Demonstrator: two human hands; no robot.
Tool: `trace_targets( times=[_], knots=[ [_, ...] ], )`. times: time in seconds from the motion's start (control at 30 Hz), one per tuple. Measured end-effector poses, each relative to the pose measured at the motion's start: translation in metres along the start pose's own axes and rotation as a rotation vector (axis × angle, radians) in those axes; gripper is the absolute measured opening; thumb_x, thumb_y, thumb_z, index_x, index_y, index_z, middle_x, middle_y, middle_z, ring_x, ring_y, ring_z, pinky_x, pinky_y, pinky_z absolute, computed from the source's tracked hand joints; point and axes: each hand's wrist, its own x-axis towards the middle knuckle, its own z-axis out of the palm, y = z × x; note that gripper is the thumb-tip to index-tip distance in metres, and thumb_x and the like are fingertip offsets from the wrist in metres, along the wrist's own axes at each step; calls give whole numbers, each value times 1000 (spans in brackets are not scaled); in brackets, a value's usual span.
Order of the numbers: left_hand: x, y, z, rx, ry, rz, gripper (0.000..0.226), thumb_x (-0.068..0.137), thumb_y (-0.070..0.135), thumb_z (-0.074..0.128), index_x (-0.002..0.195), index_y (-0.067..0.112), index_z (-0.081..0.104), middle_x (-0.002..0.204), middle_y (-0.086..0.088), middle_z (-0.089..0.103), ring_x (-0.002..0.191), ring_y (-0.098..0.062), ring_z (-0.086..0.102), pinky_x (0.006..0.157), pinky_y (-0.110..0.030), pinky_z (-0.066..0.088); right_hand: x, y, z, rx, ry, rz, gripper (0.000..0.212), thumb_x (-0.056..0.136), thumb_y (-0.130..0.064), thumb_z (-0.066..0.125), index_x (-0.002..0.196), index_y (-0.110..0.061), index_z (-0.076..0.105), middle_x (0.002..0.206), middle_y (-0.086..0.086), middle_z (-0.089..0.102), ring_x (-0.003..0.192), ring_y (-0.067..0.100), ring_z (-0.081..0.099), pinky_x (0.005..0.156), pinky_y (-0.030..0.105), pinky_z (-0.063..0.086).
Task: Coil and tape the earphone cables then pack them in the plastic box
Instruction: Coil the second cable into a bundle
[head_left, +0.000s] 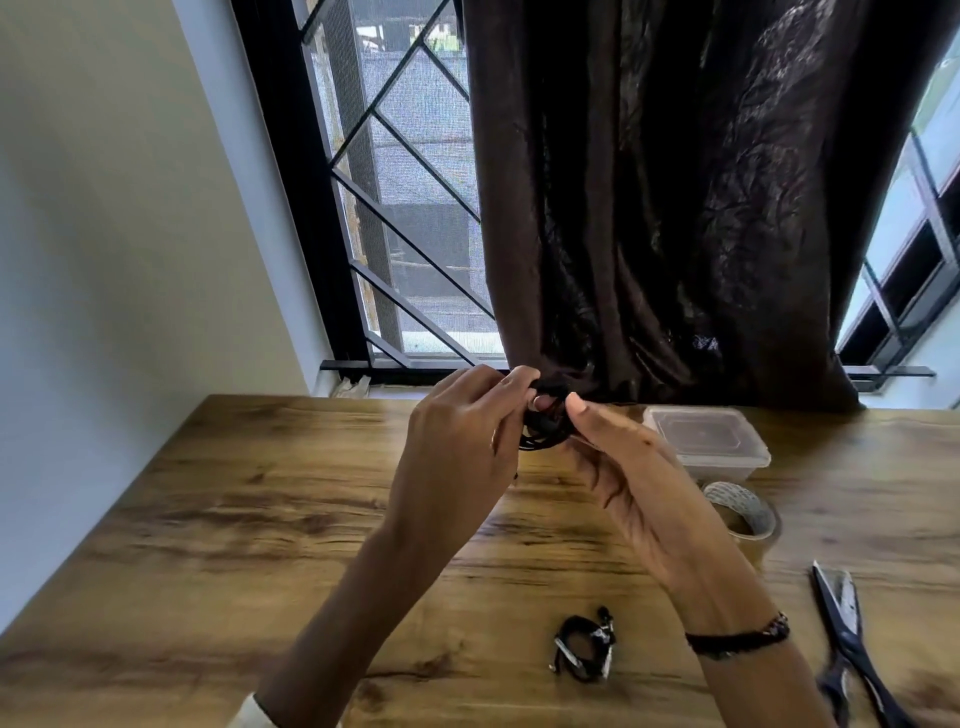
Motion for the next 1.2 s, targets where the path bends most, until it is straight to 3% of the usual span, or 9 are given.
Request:
trace_targets(
  times=[0.13, 0.2, 0.27, 0.4, 0.57, 0.67, 0.87, 1.07, 1.2],
  knots=[
    [-1, -1, 0, -67, -13, -42, 19, 89, 9, 62, 104, 7, 73, 78, -4, 69, 66, -16, 62, 60, -27, 49, 1, 2, -3, -13, 7, 52, 19, 82, -20, 64, 91, -13, 79, 107, 8, 74, 98, 10, 68, 85, 21, 55],
    [0, -5, -2, -164, -40, -99, 18, 90, 11, 62, 104, 11, 73, 80, 1, 70, 69, -8, 63, 60, -17, 47, 3, 3, -5, -10, 11, 71, 20, 80, -19, 65, 93, -10, 78, 110, 10, 73, 100, 12, 68, 88, 22, 54],
    [2, -9, -3, -299, -82, -178, 17, 90, 12, 63, 103, 15, 74, 82, 7, 72, 73, -3, 65, 66, -10, 48, 4, 3, -7, 27, 10, 87, 20, 78, -18, 66, 90, -8, 78, 106, 11, 73, 97, 12, 70, 82, 20, 57],
    [3, -16, -2, -500, -165, -327, 21, 89, 10, 65, 101, 25, 74, 77, 14, 73, 71, 2, 68, 70, -14, 52, 6, 6, -11, 109, -16, 116, 22, 77, -15, 64, 92, -7, 78, 103, 12, 74, 89, 12, 71, 73, 17, 57],
    [-2, -13, 4, -460, -118, -342, 18, 89, 7, 65, 101, 17, 75, 75, 11, 73, 69, 1, 67, 68, -13, 51, 9, 14, -11, 156, -14, 137, 27, 78, -13, 65, 103, -7, 73, 98, 8, 72, 81, 8, 64, 69, 16, 55],
    [-4, -9, 3, -377, -72, -288, 17, 89, 10, 65, 102, 16, 75, 78, 9, 73, 73, -2, 68, 68, -14, 51, 8, 18, -14, 110, -1, 37, 31, 77, -14, 66, 108, -16, 68, 94, 3, 70, 75, 7, 63, 71, 18, 56],
    [-4, -6, 2, -234, 4, -228, 16, 89, 11, 67, 103, 12, 75, 75, 6, 72, 67, -3, 66, 66, -15, 51, 1, 19, -13, -222, 23, -154, 25, 100, -15, 45, 114, -12, 65, 111, 12, 70, 101, 17, 68, 85, 21, 54],
    [-7, -6, 3, -290, -3, -225, 16, 90, 11, 65, 103, 13, 74, 79, 6, 73, 72, -3, 67, 67, -13, 50, 3, 22, -12, -137, -37, -128, 30, 98, -12, 41, 124, -7, 55, 104, 9, 73, 98, 14, 68, 85, 21, 54],
    [-5, -12, 1, -485, -27, -338, 26, 90, 9, 64, 95, 33, 72, 76, 15, 73, 67, 1, 66, 67, -13, 50, 6, 26, -15, -66, -104, -148, 26, 94, -8, 49, 116, -6, 62, 105, 7, 72, 100, 13, 67, 89, 20, 53]
  ],
)
